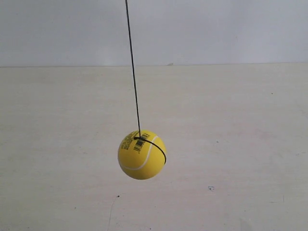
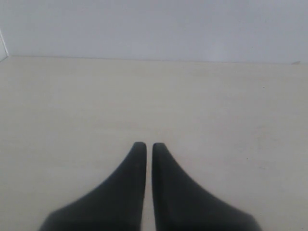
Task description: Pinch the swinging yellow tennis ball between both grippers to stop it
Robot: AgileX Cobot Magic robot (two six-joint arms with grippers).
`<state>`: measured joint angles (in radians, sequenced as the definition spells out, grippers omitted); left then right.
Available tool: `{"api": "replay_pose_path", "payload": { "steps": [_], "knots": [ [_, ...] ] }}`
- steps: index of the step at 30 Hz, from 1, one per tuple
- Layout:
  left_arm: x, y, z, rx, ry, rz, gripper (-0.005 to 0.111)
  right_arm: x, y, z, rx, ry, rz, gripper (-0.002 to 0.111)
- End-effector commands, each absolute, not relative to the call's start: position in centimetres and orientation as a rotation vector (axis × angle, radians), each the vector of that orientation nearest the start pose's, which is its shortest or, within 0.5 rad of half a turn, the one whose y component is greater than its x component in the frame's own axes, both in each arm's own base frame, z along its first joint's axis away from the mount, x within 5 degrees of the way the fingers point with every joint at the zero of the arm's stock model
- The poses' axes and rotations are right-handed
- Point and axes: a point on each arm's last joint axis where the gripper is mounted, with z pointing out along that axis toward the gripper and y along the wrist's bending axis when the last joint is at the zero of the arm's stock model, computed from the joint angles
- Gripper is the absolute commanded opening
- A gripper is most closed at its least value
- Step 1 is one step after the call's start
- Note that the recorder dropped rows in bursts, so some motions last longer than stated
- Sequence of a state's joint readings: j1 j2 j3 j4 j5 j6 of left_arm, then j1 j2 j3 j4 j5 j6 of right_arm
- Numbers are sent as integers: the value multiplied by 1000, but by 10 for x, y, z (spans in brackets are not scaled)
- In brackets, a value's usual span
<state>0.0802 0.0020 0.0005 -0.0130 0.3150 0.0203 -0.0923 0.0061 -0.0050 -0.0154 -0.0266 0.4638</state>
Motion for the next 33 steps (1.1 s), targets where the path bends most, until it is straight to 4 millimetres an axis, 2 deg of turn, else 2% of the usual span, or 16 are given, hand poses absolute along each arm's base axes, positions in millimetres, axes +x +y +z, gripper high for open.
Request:
{"api": "replay_pose_path", "payload": {
  "steps": [1, 10, 15, 20, 27, 33],
  "knots": [
    [54, 4, 184, -59, 1801, 67, 5, 56, -6, 216, 400, 1407, 291, 0],
    [54, 4, 184, -59, 1801, 67, 5, 56, -6, 216, 398, 1408, 288, 0],
    [54, 4, 184, -59, 1801, 67, 5, 56, -6, 214, 272, 1449, 140, 0],
    [54, 4, 184, -59, 1801, 67, 5, 56, -6, 201, 185, 1612, 15, 0],
    [54, 4, 184, -59, 1801, 67, 5, 55, -6, 190, 28, 1737, -135, 0],
    [54, 4, 184, -59, 1801, 67, 5, 54, -6, 184, 10, 1811, -149, 0]
  ]
}}
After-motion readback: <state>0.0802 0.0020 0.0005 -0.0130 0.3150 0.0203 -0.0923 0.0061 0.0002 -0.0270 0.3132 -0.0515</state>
